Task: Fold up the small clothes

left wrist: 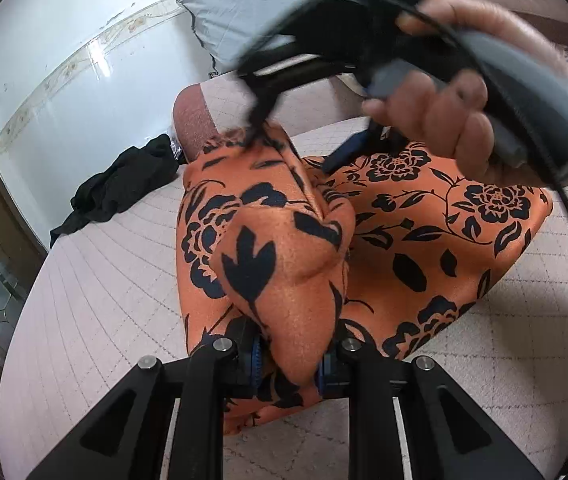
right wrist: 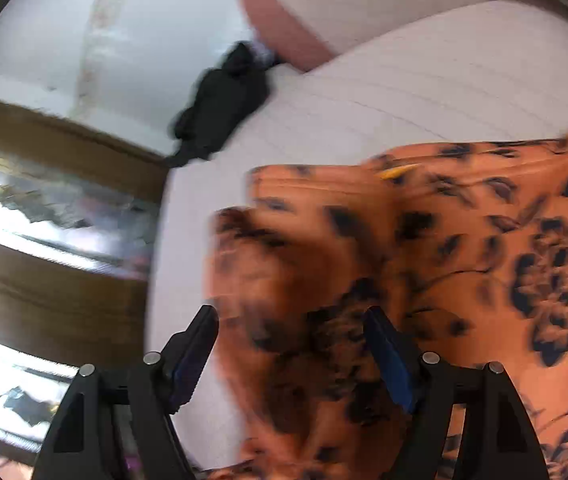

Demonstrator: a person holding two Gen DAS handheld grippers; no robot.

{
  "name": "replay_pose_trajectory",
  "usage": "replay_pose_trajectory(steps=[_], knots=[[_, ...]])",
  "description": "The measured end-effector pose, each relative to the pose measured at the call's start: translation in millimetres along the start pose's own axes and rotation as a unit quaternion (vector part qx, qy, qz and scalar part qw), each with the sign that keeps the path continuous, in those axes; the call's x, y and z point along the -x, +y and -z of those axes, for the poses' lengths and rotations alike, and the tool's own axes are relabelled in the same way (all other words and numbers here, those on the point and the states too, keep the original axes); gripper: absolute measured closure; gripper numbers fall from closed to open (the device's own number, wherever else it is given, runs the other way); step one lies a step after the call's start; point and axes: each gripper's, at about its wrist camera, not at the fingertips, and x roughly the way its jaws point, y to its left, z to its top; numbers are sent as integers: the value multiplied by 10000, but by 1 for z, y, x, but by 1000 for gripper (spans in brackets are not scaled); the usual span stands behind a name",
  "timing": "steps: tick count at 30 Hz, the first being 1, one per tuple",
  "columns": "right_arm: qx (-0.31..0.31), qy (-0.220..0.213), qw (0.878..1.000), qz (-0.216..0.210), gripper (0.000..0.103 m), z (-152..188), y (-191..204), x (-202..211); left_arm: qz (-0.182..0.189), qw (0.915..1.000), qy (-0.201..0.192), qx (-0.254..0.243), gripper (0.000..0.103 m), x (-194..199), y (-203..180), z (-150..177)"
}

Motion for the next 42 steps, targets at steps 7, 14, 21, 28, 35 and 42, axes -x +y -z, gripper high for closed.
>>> replay_pose_trajectory(steps=[7,14,21,28,35,42], knots=[[-499,159,9964,-671,26,-7,-45,12,64,9999,30,100,83,-1,2,-1],[-535,533,9874,-1392,26,2,-36,-14,54,10000,43,46,83,-6,1,-3],[-314,22,9926,-1174,79,3,-22,-19,289,9991,70,314,83,-6,6,-10],[497,-841,9926,-726,89,-3,-5,36,987,9930,-246,596,83,-1,-5,-38],[346,-1514,9873,-329,89,-22,-55,102,2113,9733,-366,816,83,-12,-61,-83],[-104,-1778,9840,-74,89,-33,-123,133,2534,9660,116,507,82,-59,-129,-107]])
